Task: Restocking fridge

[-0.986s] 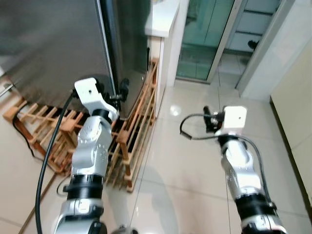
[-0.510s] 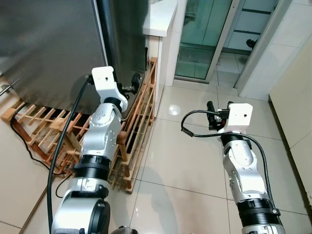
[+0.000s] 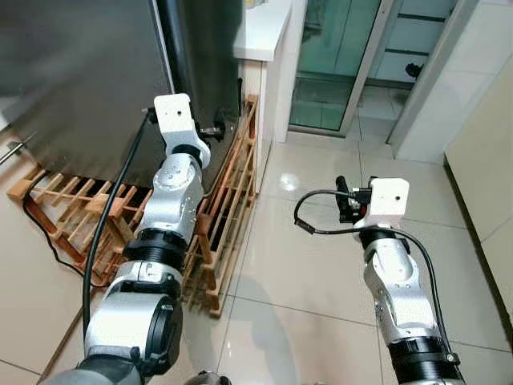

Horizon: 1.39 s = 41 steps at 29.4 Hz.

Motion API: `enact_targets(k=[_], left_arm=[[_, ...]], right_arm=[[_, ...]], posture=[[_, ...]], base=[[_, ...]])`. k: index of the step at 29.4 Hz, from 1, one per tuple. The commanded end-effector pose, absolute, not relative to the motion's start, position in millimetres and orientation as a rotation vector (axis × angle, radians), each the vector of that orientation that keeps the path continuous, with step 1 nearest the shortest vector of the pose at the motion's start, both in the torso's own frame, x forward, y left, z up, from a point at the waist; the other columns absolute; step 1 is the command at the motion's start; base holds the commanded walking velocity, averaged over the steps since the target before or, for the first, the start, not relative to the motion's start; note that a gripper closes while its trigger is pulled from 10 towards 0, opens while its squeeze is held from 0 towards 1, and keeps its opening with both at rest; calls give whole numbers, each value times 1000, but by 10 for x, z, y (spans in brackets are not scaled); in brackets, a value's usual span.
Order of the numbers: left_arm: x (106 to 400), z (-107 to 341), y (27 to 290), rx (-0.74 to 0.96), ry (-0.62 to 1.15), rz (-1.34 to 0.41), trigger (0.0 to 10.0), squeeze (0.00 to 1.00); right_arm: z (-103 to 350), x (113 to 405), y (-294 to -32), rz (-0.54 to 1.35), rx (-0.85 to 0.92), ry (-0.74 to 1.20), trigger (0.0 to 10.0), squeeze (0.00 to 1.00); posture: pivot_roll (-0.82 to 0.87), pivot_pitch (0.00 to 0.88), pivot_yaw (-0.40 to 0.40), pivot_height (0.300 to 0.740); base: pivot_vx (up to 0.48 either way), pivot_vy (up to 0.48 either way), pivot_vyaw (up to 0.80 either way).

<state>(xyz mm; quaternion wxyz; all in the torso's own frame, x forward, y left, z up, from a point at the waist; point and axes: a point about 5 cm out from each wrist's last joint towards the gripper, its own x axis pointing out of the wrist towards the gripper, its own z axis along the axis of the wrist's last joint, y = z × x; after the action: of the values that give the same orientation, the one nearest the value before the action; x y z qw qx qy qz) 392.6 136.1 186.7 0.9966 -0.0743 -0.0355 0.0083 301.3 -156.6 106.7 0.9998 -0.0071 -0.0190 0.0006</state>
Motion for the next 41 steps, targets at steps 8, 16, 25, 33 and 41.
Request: enact_targets(k=[8, 16, 25, 33, 41], left_arm=[[3995, 2002, 1447, -154, -108, 96, 10000, 0], [4016, 1983, 1605, -173, -89, 212, 10000, 0], [4035, 1966, 1481, -210, -80, 162, 10000, 0], [4031, 2096, 1321, -218, -136, 89, 10000, 0], [4011, 2024, 1209, -222, -117, 42, 10000, 0]], right_arm=[[1023, 2995, -1558, 0, -26, -7, 10000, 0], [991, 2985, -1562, 0, -32, 5, 10000, 0], [967, 2978, -1565, 2, -37, 17, 10000, 0], [962, 2981, -1561, 3, -42, 18, 10000, 0], [950, 2988, -1561, 4, -46, 21, 10000, 0]], posture=[[-123, 0, 55, 740], [-128, 0, 56, 740], [-129, 0, 53, 740], [-134, 0, 60, 740], [-137, 0, 64, 740]], base=[[0, 0, 0], [0, 0, 0], [0, 0, 0], [0, 0, 0], [0, 0, 0]])
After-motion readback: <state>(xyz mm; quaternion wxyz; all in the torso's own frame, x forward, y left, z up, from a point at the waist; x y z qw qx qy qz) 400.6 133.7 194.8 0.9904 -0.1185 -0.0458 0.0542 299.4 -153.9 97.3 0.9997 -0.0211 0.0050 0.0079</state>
